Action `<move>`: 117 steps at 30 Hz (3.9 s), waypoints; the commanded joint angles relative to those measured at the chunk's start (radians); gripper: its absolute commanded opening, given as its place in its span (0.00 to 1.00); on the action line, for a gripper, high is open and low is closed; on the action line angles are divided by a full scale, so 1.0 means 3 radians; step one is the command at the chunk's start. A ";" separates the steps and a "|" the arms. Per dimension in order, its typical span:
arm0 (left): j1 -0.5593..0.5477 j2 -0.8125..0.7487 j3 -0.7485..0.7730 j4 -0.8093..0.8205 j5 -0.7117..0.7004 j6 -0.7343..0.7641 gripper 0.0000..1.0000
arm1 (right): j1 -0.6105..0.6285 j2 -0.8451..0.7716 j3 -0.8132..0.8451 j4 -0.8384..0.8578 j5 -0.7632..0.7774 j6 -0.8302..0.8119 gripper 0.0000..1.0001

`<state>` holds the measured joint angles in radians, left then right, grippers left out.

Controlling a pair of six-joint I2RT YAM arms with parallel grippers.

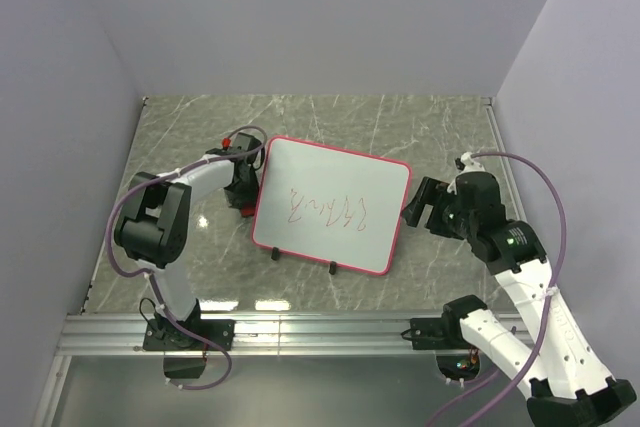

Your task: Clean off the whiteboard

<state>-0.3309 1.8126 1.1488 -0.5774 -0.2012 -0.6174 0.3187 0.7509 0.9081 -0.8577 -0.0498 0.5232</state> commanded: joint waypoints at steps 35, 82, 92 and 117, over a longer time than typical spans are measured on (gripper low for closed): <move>-0.2061 -0.0510 0.1437 -0.0320 -0.0280 -0.0371 0.00 | -0.0653 0.1148 -0.0156 0.1466 -0.1187 0.0147 0.88; -0.2150 -0.0903 -0.1329 0.1525 -0.1436 -0.1190 0.00 | -0.0878 -0.0197 -0.2490 0.3304 -0.2314 0.0470 0.00; -0.2394 -0.0383 -0.0277 0.1736 -0.0853 -0.0933 0.00 | -0.0878 -0.0126 -0.2434 0.3284 -0.2380 0.0409 0.00; -0.1608 -0.0678 -0.0653 0.1526 -0.0332 -0.0959 0.00 | -0.0868 0.0069 -0.2337 0.3339 -0.2524 0.0419 0.00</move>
<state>-0.8688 1.6070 1.0058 -0.0711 -0.3248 -0.9436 0.0525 0.7609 0.1955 0.1631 -0.8120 0.6594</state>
